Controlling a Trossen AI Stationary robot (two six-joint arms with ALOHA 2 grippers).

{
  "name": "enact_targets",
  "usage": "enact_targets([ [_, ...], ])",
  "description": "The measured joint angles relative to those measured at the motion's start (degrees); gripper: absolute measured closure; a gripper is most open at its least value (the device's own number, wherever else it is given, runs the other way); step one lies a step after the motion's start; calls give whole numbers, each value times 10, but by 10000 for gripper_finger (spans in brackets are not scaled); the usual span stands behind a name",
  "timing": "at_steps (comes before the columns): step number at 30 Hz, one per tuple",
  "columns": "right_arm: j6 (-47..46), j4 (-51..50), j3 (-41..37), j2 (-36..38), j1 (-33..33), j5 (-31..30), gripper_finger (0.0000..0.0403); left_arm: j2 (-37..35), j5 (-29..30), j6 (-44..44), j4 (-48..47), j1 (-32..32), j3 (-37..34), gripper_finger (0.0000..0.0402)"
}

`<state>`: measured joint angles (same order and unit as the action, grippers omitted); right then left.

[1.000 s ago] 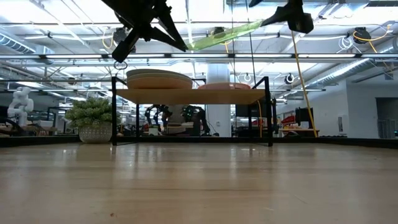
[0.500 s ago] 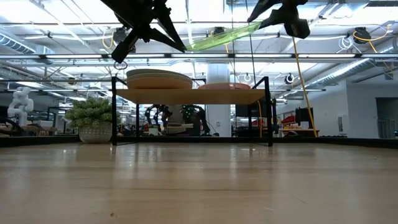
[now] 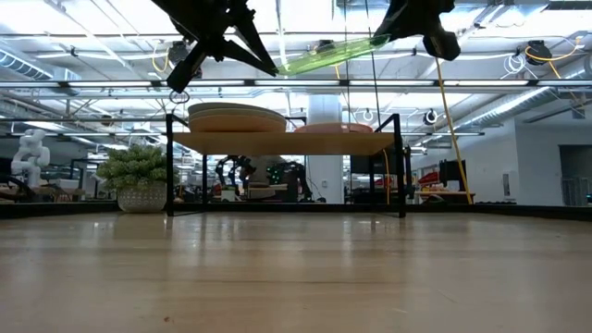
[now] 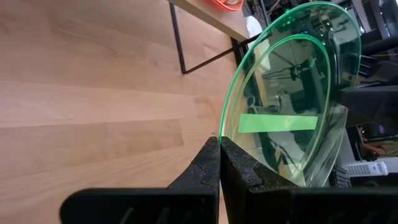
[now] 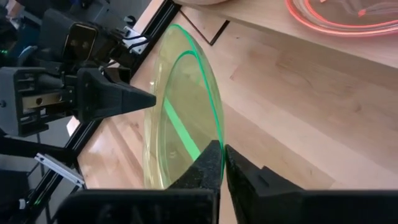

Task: Place and stack plates onto a shelf
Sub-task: Stack the small green plate on top of the small orange plate on the shelf

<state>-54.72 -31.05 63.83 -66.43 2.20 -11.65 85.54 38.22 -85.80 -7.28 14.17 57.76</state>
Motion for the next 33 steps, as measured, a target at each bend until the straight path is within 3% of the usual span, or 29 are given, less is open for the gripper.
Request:
enact_targets([
  [8,-1,-11,0,1,0,-6,401,0,0,30,32,6,-1,394],
  [18,11,-2,0,0,0,-1,402,-1,-27,35,69,16,0,282],
  [33,21,-14,0,17,-12,15,403,-1,-22,104,147,14,0,177],
])
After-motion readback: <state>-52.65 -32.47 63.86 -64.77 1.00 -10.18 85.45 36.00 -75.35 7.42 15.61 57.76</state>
